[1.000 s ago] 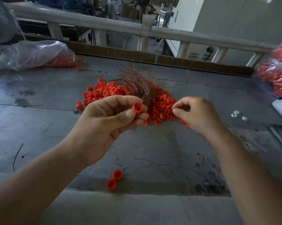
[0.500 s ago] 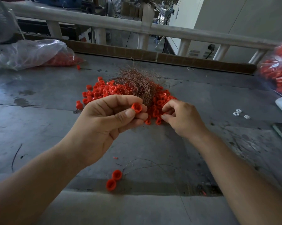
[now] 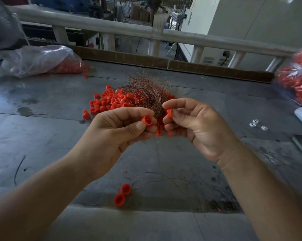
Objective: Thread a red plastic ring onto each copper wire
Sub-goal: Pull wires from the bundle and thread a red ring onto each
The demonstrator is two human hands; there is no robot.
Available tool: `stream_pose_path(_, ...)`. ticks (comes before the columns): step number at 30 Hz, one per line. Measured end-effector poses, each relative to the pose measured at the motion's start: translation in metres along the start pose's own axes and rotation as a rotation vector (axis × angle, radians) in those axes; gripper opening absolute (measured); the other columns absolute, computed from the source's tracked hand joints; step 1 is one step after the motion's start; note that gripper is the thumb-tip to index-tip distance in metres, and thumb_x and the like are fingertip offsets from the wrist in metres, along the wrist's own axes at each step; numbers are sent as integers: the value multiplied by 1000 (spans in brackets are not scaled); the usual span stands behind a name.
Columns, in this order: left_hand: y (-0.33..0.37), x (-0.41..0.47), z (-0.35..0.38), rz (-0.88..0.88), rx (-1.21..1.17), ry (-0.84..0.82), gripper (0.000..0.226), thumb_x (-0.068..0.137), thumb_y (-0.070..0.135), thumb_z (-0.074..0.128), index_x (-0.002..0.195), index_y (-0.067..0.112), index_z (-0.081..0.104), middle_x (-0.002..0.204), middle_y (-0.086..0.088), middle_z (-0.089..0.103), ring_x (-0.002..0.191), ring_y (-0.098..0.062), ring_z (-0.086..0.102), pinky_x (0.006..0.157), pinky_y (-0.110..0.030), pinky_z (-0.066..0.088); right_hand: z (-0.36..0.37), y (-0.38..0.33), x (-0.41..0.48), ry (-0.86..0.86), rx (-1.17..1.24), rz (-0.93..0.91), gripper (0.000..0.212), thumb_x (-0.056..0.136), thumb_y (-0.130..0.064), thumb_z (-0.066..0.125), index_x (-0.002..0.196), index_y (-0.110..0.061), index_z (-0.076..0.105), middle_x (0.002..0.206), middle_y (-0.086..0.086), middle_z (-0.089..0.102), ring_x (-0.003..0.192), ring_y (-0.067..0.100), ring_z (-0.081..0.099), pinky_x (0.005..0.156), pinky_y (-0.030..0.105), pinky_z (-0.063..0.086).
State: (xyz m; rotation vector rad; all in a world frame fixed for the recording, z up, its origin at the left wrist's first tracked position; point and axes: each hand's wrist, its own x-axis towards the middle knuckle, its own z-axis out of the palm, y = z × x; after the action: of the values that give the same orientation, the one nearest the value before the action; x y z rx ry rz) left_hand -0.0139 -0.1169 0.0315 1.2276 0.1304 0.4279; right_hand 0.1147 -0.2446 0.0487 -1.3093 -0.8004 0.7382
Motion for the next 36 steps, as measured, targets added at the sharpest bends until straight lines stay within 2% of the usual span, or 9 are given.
stream_pose_path(7, -1, 0, 0, -5, 41, 14, 28, 63, 3, 56, 78, 15, 76, 75, -7, 73, 71, -14, 70, 63, -18, 54, 1, 3, -2, -31, -53, -58, 13, 65, -21, 64, 77, -20, 69, 68, -2, 65, 62, 7, 61, 56, 17, 49)
stream_pose_path(10, 0, 0, 0, 6, 71, 24, 29, 62, 4, 57, 80, 17, 76, 76, -6, 73, 70, -13, 69, 64, -17, 54, 4, 6, -2, -5, -178, -116, 21, 64, -23, 66, 85, -21, 64, 71, -3, 64, 68, 10, 63, 62, 19, 51)
stream_pose_path(14, 0, 0, 1, 43, 122, 35, 30, 61, 7, 58, 80, 20, 76, 74, -4, 73, 69, -13, 68, 65, -18, 54, 13, 13, 0, 15, -236, -251, 14, 66, -19, 66, 80, -22, 65, 74, -5, 68, 71, 9, 66, 67, 20, 52)
stream_pose_path(16, -1, 0, 1, 67, 149, 48, 27, 61, 8, 58, 81, 15, 75, 71, -3, 71, 67, -12, 67, 63, -18, 53, 16, 15, -1, 27, -273, -304, 18, 66, -19, 67, 82, -24, 67, 76, -5, 69, 73, 11, 67, 68, 20, 52)
stream_pose_path(19, -2, 0, 1, 90, 166, 64, 21, 60, 8, 60, 79, 11, 68, 68, -3, 69, 65, -12, 66, 60, -18, 52, 18, 16, -2, 72, -295, -314, 19, 64, -18, 69, 82, -25, 66, 75, -5, 69, 72, 13, 68, 68, 22, 53)
stream_pose_path(24, -3, 0, 1, 97, 188, 76, 17, 57, 11, 63, 69, 19, 73, 70, -5, 71, 65, -14, 67, 60, -17, 53, 22, 13, -6, 81, -421, -369, 21, 67, -6, 73, 84, -17, 69, 82, -1, 70, 77, 14, 68, 72, 27, 55)
stream_pose_path(30, -3, 1, 1, 114, 227, 83, 18, 58, 9, 62, 71, 19, 70, 67, -3, 70, 63, -12, 67, 59, -17, 53, 24, 13, -7, 112, -483, -408, 28, 67, -5, 75, 84, -26, 67, 85, -8, 69, 78, 8, 68, 72, 22, 54)
stream_pose_path(36, -3, 1, 2, 120, 261, 80, 20, 59, 9, 61, 78, 12, 66, 68, -3, 70, 63, -12, 67, 60, -17, 53, 21, 16, -5, 125, -495, -401, 28, 68, -5, 74, 86, -25, 67, 83, -9, 68, 77, 7, 68, 71, 21, 54)
